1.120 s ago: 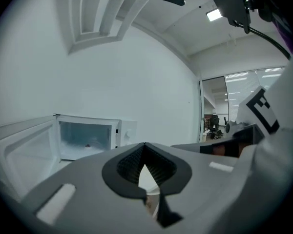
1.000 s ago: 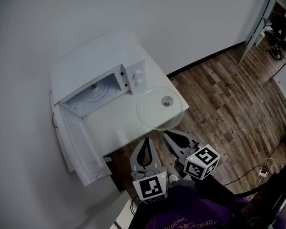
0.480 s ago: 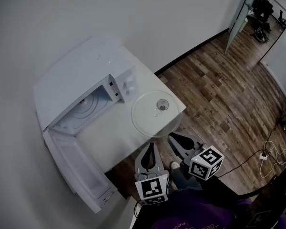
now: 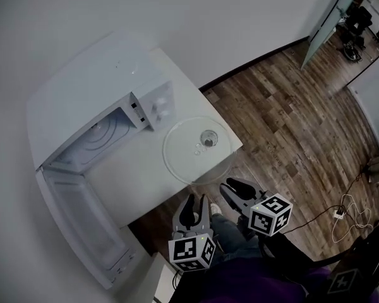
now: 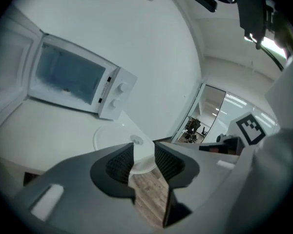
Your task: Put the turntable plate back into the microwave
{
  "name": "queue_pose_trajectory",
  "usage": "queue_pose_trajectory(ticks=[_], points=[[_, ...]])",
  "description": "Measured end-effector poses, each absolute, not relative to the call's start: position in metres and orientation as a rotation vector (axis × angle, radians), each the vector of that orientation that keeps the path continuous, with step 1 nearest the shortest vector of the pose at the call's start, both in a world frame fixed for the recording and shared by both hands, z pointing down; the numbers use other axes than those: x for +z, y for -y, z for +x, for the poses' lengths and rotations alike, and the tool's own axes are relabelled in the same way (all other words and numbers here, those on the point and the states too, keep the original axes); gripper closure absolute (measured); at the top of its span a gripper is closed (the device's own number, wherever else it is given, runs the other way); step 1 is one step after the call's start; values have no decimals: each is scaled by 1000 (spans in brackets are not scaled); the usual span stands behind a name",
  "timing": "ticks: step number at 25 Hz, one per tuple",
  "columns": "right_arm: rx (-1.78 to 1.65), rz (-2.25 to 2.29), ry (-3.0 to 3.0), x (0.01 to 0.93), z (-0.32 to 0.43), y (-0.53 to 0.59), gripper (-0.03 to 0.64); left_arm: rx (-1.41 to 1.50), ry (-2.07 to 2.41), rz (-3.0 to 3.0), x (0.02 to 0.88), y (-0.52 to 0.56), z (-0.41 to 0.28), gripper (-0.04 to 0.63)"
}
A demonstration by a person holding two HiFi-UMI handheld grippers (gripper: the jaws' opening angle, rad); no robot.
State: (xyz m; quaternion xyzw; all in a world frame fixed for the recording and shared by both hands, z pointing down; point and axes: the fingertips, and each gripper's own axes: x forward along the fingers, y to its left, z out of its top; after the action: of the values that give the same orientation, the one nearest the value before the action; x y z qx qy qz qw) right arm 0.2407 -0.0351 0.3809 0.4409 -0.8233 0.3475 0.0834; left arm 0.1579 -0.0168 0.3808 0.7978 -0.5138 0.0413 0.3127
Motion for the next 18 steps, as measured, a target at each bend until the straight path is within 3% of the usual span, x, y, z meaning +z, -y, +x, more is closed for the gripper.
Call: queue_pose_trajectory(ticks=[2, 10, 18], points=[[1076, 1311, 2417, 395, 249, 37, 493, 99, 1317, 2053, 396, 17, 166, 433], [1223, 1280, 2269, 451, 279, 40, 454, -258, 977, 1549, 480, 20, 210, 419], [1478, 1261, 2241, 480, 279, 62, 451, -404, 1054, 1419, 502, 49, 200, 414]])
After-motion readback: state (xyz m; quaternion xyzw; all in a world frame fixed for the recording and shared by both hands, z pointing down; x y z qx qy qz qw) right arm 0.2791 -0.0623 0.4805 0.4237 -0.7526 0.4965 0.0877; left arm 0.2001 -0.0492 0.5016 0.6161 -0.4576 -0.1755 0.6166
